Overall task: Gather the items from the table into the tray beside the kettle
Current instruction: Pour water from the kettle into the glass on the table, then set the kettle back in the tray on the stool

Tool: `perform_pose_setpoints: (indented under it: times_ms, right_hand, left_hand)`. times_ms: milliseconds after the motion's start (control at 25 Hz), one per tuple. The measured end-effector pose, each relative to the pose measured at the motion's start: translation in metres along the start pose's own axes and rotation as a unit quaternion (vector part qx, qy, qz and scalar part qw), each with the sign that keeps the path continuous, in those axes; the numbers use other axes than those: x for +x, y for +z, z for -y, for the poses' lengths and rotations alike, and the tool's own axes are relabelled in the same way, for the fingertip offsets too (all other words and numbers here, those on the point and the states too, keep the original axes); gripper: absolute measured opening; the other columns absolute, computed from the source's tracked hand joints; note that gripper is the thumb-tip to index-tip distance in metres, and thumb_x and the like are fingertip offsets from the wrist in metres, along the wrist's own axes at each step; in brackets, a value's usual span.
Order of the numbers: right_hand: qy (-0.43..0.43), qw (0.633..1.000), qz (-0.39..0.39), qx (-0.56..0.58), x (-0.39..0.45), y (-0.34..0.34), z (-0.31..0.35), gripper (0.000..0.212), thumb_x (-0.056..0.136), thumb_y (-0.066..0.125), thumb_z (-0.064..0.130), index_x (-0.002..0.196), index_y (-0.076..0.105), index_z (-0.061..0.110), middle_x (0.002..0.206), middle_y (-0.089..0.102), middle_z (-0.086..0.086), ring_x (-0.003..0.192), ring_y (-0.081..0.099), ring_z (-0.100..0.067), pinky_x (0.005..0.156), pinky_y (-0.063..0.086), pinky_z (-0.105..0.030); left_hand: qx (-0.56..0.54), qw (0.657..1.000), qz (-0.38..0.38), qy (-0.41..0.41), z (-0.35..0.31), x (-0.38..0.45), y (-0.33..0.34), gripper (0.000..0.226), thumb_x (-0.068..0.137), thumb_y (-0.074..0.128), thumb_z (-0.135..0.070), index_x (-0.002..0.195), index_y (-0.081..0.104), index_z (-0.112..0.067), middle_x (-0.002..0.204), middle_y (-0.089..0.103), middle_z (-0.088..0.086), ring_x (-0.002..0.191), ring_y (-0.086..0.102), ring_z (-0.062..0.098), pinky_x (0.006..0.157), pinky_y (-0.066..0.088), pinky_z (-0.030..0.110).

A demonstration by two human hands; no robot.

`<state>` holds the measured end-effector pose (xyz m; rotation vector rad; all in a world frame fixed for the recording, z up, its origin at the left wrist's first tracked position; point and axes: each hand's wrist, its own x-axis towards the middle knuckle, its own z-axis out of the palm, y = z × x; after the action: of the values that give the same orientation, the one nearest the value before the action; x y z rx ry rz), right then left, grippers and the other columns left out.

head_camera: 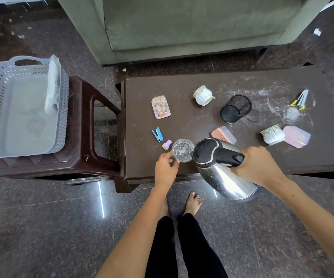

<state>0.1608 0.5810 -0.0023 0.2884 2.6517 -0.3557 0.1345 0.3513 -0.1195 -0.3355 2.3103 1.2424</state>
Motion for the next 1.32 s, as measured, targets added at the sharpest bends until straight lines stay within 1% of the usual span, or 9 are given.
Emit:
perform_pose_setpoints:
  times_ms: [280,440,560,640,720,800,920,1120,1320]
  right_hand:
    - [-0.048,0.991,-0.071,0.104,-0.027,0.005,-0.017,0.058,0.054,0.076,0.006,0.042,0.022,0.022,0.041,0.017,0.002,0.048,0.014,-0.015,0.038,0.017,-0.017]
    - [-0.068,0.981,-0.089,0.159,-0.043,0.002,-0.02,0.063,0.053,0.077,0.0,0.044,0.02,0.025,0.043,0.014,0.006,0.051,0.022,-0.011,0.039,0.023,-0.018]
    - [-0.053,0.969,-0.133,0.201,-0.059,-0.01,-0.014,0.058,0.053,0.076,0.001,0.044,0.022,0.02,0.045,0.018,0.002,0.05,0.02,-0.01,0.039,0.018,-0.019]
    - [-0.042,0.958,-0.148,0.243,-0.073,-0.027,-0.004,0.047,0.052,0.071,0.009,0.044,0.025,0.015,0.047,0.021,-0.002,0.051,0.018,-0.009,0.042,0.014,-0.021]
    - [-0.03,0.942,-0.166,0.29,-0.085,-0.044,0.007,0.041,0.051,0.067,0.008,0.044,0.027,0.011,0.047,0.023,-0.004,0.052,0.021,-0.011,0.043,0.018,-0.027]
    - [-0.029,0.925,-0.175,0.335,-0.093,-0.06,0.02,0.037,0.05,0.065,0.006,0.045,0.029,0.002,0.047,0.026,-0.003,0.053,0.025,-0.011,0.045,0.021,-0.026]
    - [-0.049,0.914,-0.169,0.365,-0.091,-0.082,0.048,0.035,0.05,0.061,0.011,0.046,0.029,-0.003,0.049,0.027,-0.003,0.055,0.025,-0.011,0.047,0.02,-0.026]
    - [-0.15,0.91,-0.154,0.355,-0.074,-0.116,0.126,0.041,0.05,0.061,0.017,0.044,0.021,0.026,0.045,0.022,0.001,0.049,0.021,-0.011,0.045,0.016,-0.022]
    - [-0.171,0.899,-0.13,0.381,-0.036,-0.117,0.239,0.038,0.049,0.058,0.021,0.045,0.021,0.024,0.047,0.022,0.0,0.053,0.02,-0.012,0.046,0.016,-0.025]
  left_hand:
    - [0.014,1.0,0.014,-0.011,-0.007,0.0,-0.003,0.036,0.087,0.063,-0.016,0.123,0.061,-0.013,0.125,0.06,0.008,0.103,0.062,0.021,0.082,0.043,0.024]
    - [0.06,0.998,0.02,0.023,-0.02,-0.013,-0.01,0.035,0.087,0.062,-0.015,0.122,0.061,-0.013,0.123,0.057,0.012,0.11,0.057,0.027,0.094,0.043,0.034]
    - [0.003,0.999,0.028,0.017,-0.04,-0.027,-0.022,0.033,0.089,0.059,-0.01,0.122,0.062,-0.009,0.122,0.062,0.011,0.104,0.061,0.02,0.1,0.044,0.033]
    - [-0.043,0.996,0.069,0.032,-0.062,-0.045,-0.036,0.032,0.087,0.055,-0.006,0.115,0.067,-0.017,0.126,0.061,0.007,0.101,0.062,0.005,0.103,0.044,0.033]
    - [-0.088,0.991,0.087,0.049,-0.081,-0.065,-0.051,0.042,0.082,0.051,-0.005,0.105,0.071,-0.033,0.132,0.056,0.008,0.119,0.054,0.003,0.106,0.04,0.032]
    - [-0.136,0.986,0.067,0.07,-0.099,-0.086,-0.072,0.048,0.082,0.048,0.004,0.11,0.069,-0.029,0.121,0.065,0.009,0.116,0.057,0.014,0.1,0.043,0.027]
    - [-0.169,0.981,0.006,0.098,-0.121,-0.104,-0.107,0.046,0.084,0.044,0.011,0.122,0.062,-0.008,0.117,0.067,0.004,0.108,0.061,0.013,0.098,0.045,0.022]
    - [-0.251,0.958,-0.097,0.102,-0.132,-0.109,-0.182,0.043,0.086,0.043,0.005,0.096,0.072,-0.026,0.098,0.073,-0.001,0.096,0.064,0.013,0.092,0.049,0.033]
    - [-0.294,0.946,-0.117,0.07,-0.102,-0.073,-0.291,0.048,0.078,0.036,0.004,0.1,0.072,-0.018,0.089,0.074,-0.002,0.084,0.065,0.019,0.078,0.053,0.029]
